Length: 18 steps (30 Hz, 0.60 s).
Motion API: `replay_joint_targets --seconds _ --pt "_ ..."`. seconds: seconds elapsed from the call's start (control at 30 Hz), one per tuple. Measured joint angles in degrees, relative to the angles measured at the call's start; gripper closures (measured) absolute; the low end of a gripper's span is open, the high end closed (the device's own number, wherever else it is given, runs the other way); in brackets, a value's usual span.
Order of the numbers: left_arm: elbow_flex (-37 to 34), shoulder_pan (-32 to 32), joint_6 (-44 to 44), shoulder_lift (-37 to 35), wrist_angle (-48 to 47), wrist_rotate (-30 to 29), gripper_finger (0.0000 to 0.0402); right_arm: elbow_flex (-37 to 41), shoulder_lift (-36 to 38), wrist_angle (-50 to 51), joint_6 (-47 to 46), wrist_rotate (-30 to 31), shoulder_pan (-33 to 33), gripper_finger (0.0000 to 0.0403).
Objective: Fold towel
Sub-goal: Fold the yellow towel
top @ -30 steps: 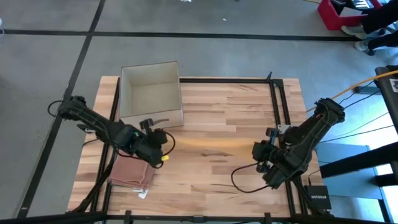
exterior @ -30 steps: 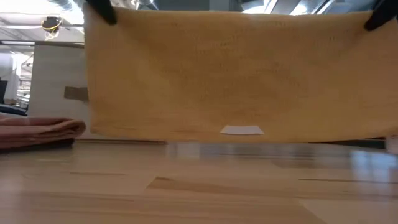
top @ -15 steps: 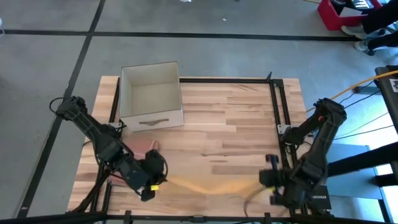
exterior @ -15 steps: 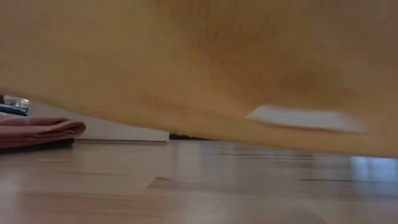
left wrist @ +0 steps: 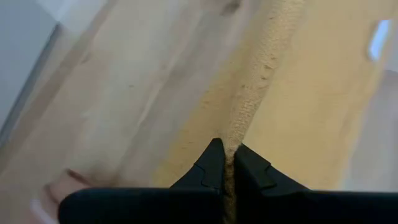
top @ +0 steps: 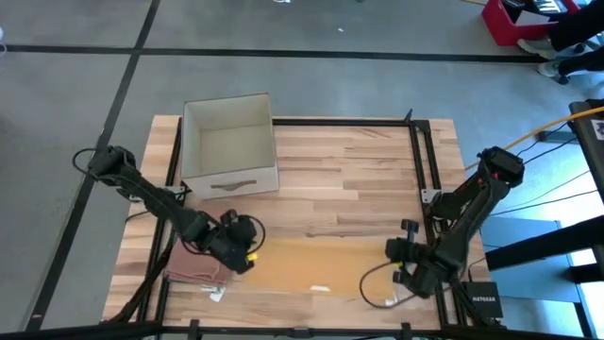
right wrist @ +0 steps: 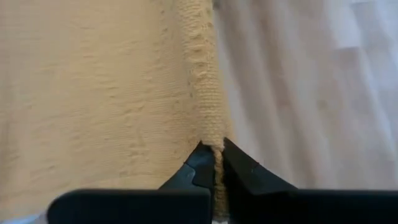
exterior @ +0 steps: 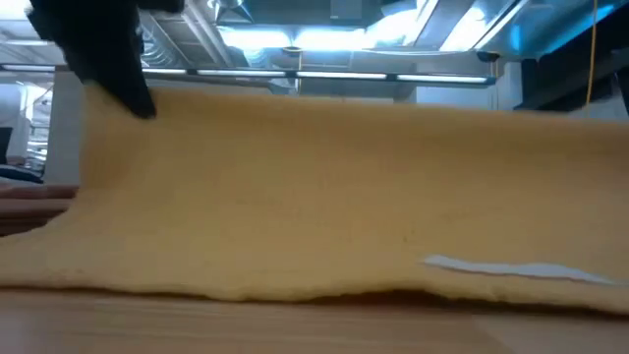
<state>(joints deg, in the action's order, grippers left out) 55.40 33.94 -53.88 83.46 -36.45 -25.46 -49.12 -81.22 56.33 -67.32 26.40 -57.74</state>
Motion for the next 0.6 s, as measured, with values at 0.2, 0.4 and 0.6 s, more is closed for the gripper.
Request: replay_joint_targets --seconds 0.2,0.4,0.6 --pt "-4.8 -3.2 1.5 0.0 1.3 0.2 0.0396 5.1 0.0 -2.9 3.2 0.5 4.3 0.0390" --pt "-6.3 -5.5 3.5 0.0 0.8 0.4 0.0385 6.2 -0.4 -3.8 3.3 3.0 6.5 0.0331" --pt "-6.2 -8.2 4.5 -0.1 -0.1 0.6 0.0304 6.1 -0.4 -3.2 3.3 2.5 7.2 0.0242"
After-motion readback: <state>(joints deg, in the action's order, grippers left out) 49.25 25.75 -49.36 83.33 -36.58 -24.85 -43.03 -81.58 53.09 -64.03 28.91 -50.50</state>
